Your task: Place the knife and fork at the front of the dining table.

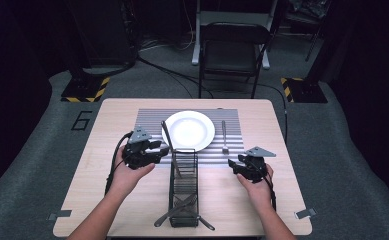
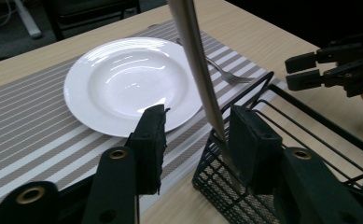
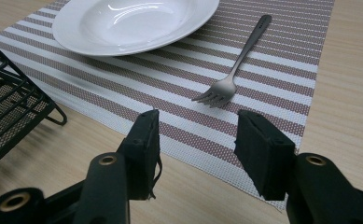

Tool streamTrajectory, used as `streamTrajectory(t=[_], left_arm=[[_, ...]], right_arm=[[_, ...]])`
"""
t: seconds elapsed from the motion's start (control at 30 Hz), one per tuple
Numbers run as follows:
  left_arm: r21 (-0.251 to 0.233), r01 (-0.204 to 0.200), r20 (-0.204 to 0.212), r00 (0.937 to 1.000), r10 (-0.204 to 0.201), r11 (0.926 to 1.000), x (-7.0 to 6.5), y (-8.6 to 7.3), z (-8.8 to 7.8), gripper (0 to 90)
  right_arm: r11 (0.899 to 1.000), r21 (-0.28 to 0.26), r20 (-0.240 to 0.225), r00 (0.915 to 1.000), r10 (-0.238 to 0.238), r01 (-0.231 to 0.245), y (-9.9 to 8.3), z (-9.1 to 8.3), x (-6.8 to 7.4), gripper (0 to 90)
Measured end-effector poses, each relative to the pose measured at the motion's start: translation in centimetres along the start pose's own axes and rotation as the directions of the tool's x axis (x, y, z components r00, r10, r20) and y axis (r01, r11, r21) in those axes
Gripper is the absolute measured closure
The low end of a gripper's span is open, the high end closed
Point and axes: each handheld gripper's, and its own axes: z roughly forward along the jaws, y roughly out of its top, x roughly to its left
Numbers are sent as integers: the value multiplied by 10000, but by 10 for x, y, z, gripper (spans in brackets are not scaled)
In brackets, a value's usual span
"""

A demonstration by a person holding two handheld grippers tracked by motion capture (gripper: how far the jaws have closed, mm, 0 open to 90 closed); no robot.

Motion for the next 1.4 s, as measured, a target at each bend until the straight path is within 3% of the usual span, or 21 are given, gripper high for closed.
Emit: streamTrajectory(t=[0.43,0.63,0.97,1.4], left_arm=[[192,50,446,9990,-59,9998,-6,1,22,636],[209,-42,463,9989,33,9998,-6,0,27,668],[48,-173,221,9996,172,9998,-9,-3,25,771],[-186,-410,323,9986,416,9990,-25,-5,20,806]], right_arm=[[10000,44,-24,10000,59,-59,-1,0,-3,492],[9997,74,-63,9997,224,-223,-1,1,-5,492],[9995,75,-75,9995,302,-302,-2,2,-7,492],[9992,148,-96,9993,361,-360,-2,3,-7,492]])
